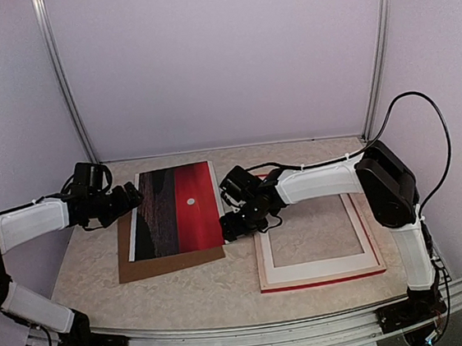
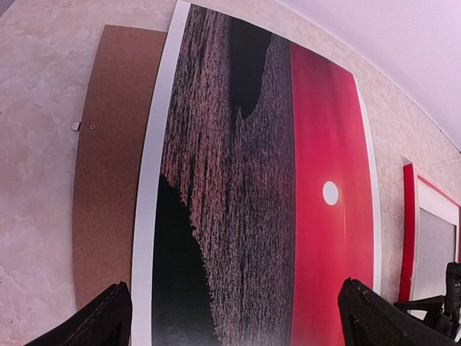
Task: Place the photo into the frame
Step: Move the frame body to the center of the board, then pick up the photo from the backboard, then pass from the left arm to the right, then place the photo on the mat board, then pick up the photo from the mat board.
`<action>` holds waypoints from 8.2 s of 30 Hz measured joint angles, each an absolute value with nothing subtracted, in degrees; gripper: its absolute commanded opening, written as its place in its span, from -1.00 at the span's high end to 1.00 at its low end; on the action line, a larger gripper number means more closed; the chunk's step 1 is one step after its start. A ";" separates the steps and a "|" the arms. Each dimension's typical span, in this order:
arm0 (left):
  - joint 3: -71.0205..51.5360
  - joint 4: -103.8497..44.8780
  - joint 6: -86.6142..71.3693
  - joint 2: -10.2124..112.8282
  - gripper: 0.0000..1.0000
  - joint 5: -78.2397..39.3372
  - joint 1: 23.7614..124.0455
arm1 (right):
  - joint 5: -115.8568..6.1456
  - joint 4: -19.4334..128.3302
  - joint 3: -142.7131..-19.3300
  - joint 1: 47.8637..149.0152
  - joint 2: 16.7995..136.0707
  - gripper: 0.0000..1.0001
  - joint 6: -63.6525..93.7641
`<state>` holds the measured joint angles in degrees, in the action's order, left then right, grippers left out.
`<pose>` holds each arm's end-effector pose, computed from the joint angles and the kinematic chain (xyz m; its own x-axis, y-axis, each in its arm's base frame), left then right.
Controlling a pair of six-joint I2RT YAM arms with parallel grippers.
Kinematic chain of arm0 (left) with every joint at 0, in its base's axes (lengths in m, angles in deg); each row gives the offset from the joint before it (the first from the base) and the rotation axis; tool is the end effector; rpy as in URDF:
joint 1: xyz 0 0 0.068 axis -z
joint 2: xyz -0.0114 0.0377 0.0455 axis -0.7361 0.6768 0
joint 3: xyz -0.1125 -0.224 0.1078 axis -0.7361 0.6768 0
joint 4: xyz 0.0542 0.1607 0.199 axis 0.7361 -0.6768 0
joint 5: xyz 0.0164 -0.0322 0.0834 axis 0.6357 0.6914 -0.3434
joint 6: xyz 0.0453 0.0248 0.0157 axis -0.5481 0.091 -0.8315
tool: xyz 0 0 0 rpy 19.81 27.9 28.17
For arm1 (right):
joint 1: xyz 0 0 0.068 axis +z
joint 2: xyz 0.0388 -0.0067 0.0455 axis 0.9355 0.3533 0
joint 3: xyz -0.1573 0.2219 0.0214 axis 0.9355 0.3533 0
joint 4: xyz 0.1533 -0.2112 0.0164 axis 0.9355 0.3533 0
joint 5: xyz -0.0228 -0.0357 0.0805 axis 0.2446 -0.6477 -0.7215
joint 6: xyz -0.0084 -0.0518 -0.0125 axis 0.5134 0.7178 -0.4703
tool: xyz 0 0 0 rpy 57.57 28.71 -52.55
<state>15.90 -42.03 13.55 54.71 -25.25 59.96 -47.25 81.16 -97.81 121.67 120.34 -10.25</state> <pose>0.2812 -0.0641 0.2180 -0.6911 -0.3998 -0.6021 -0.1497 0.8942 -0.4219 0.2841 0.3684 0.1537 -0.8684 -0.2555 -0.4249 -0.3901 0.8811 0.2673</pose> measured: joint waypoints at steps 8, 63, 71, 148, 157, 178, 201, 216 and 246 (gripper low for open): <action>16.82 -41.70 14.01 56.96 -0.96 -30.00 59.68 | -50.61 78.50 -102.09 120.38 122.79 -0.45 -8.57; 21.30 -22.66 16.76 68.24 0.10 -6.39 54.12 | -60.25 64.38 -101.42 116.14 127.64 -0.04 -15.30; 21.37 -21.00 17.62 67.76 0.12 -5.01 54.12 | -60.23 63.55 -100.69 116.14 127.36 -0.04 -15.04; 0.98 -34.14 34.62 56.70 1.00 -11.79 76.05 | -6.18 87.04 -119.34 140.66 116.32 0.27 22.32; -1.01 -34.29 34.45 58.84 0.80 -11.99 76.11 | -2.11 87.96 -119.45 140.95 116.32 0.84 22.36; -5.78 -36.19 26.86 52.85 -0.71 -9.36 69.53 | -7.64 103.83 -113.90 130.59 95.60 1.00 -0.68; -6.48 -41.57 19.32 53.83 -0.78 -18.61 79.44 | -32.10 104.35 -67.91 99.77 66.58 1.00 -19.93; -3.53 -38.92 18.80 68.17 -0.80 -21.54 87.65 | -40.62 98.19 -54.14 102.96 63.89 0.44 -28.28; -17.43 -36.91 18.32 95.45 -0.82 -16.93 87.87 | -33.48 98.28 -64.06 102.35 79.10 -0.85 -15.49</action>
